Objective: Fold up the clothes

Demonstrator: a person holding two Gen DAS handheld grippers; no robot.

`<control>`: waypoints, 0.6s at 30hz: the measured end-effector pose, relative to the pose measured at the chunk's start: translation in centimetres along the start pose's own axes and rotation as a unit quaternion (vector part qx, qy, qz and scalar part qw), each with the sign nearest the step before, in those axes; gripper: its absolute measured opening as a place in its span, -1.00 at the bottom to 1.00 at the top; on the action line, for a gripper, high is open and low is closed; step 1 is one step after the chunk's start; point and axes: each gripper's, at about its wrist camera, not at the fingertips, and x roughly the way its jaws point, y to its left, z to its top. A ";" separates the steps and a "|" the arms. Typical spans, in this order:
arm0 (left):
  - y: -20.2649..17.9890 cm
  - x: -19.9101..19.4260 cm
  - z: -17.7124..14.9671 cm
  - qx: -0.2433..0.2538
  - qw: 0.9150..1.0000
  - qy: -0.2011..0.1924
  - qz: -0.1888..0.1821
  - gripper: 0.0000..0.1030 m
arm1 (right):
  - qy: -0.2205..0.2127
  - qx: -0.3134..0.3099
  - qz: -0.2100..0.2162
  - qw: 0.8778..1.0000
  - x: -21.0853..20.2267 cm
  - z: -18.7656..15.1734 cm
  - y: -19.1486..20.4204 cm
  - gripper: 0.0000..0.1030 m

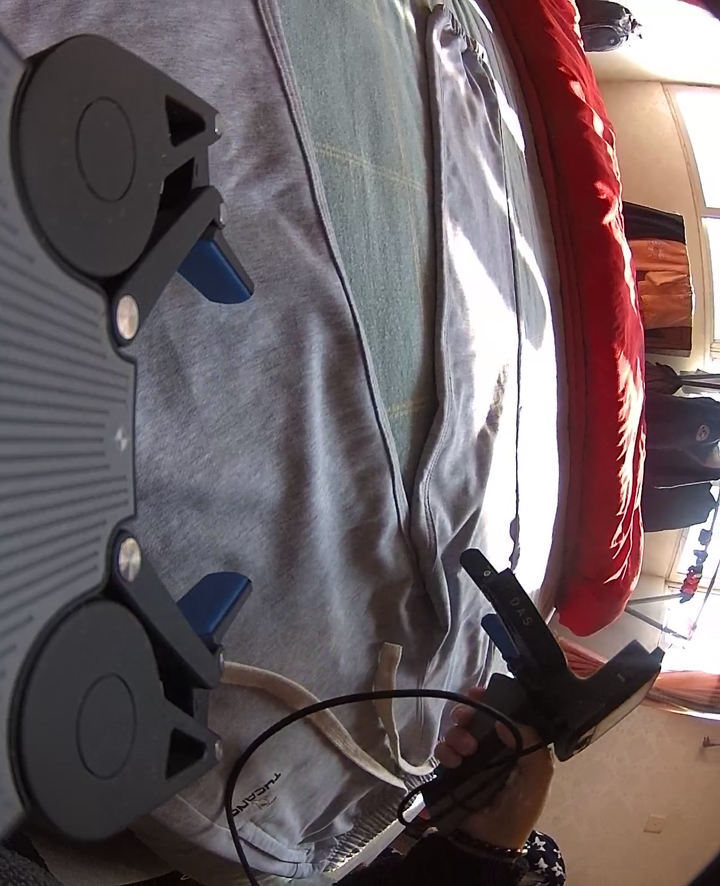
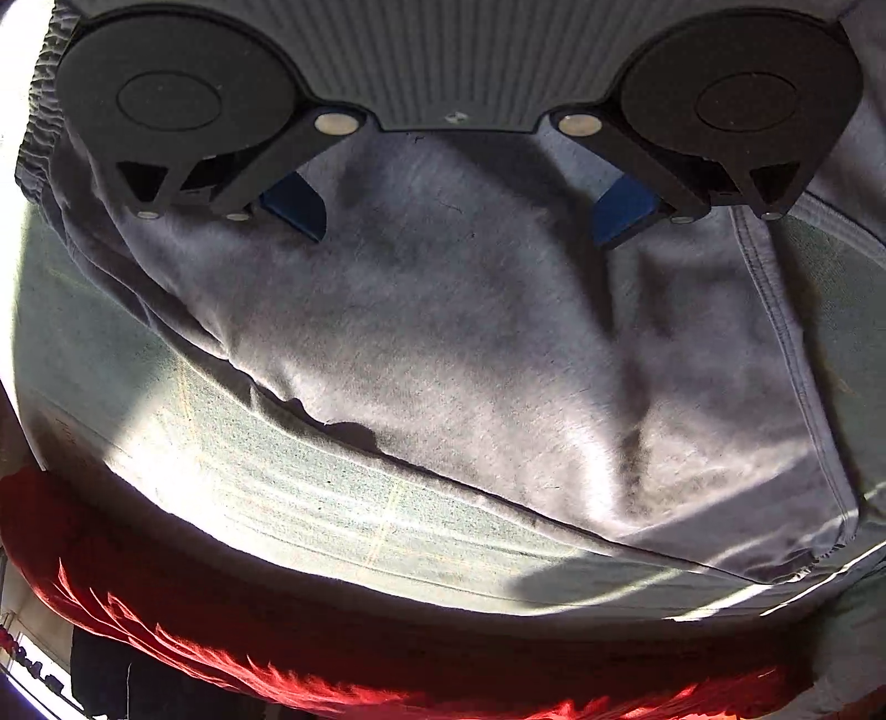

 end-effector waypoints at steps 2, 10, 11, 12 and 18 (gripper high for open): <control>0.1 0.1 0.0 -0.003 1.000 -0.001 -0.002 0.99 | -0.007 -0.002 -0.020 1.000 0.1 0.6 0.3 1.00; 0.4 0.7 -0.5 -0.003 1.000 0.010 -0.001 0.99 | 0.032 0.006 -0.015 0.999 4.4 1.4 1.2 1.00; 0.4 0.7 -0.5 -0.004 1.000 0.008 -0.002 0.99 | 0.029 0.009 -0.008 0.999 3.9 1.6 1.0 1.00; 0.4 0.7 -0.5 -0.005 1.000 0.007 -0.004 0.99 | 0.027 0.013 -0.002 1.000 3.4 1.8 0.9 1.00; 0.1 1.0 -0.4 0.001 1.000 0.007 0.001 0.99 | 0.011 0.023 -0.008 1.000 3.1 3.3 0.7 1.00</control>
